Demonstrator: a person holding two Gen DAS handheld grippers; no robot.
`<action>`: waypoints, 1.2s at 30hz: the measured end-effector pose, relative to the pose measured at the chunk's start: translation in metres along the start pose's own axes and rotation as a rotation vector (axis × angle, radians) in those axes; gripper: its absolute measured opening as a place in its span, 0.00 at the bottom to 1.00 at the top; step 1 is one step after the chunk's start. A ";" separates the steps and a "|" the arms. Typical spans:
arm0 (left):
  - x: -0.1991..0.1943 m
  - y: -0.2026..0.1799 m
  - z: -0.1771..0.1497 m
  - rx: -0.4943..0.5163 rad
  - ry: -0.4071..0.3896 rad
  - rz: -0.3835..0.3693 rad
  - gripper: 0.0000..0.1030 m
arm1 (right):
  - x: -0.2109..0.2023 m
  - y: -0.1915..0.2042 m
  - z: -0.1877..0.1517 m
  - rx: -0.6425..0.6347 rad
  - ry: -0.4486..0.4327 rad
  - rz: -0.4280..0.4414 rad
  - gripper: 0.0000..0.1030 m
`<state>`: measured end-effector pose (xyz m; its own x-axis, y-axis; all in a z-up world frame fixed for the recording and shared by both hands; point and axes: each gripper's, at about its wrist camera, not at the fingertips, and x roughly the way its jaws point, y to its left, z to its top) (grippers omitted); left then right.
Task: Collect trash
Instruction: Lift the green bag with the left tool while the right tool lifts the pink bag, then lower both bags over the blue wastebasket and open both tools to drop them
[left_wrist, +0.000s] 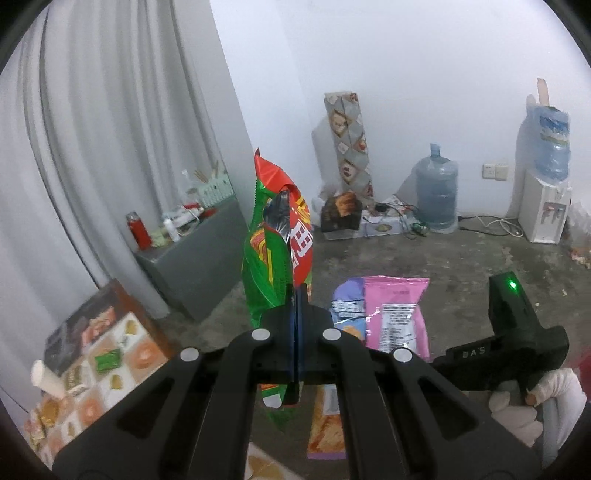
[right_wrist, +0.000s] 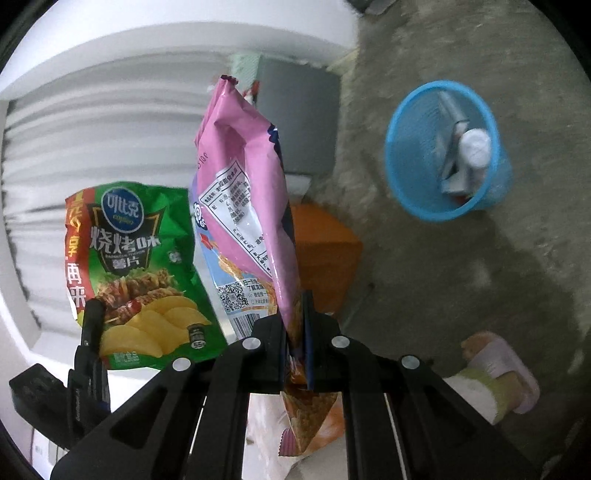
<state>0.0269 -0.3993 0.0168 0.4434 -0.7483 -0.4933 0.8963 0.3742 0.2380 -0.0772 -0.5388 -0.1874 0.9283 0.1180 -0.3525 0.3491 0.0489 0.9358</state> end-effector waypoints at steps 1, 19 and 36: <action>0.010 0.006 0.003 -0.018 0.009 -0.013 0.00 | -0.002 -0.006 0.009 0.004 -0.018 -0.019 0.08; 0.157 0.067 0.004 -0.114 0.151 -0.078 0.00 | 0.109 -0.035 0.150 -0.165 -0.102 -0.520 0.11; 0.260 0.028 -0.033 -0.185 0.399 -0.232 0.00 | 0.072 -0.084 0.131 -0.180 -0.138 -0.582 0.42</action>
<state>0.1666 -0.5651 -0.1326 0.1629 -0.5686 -0.8063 0.9388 0.3406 -0.0505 -0.0232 -0.6646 -0.2903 0.6046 -0.1071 -0.7893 0.7868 0.2345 0.5709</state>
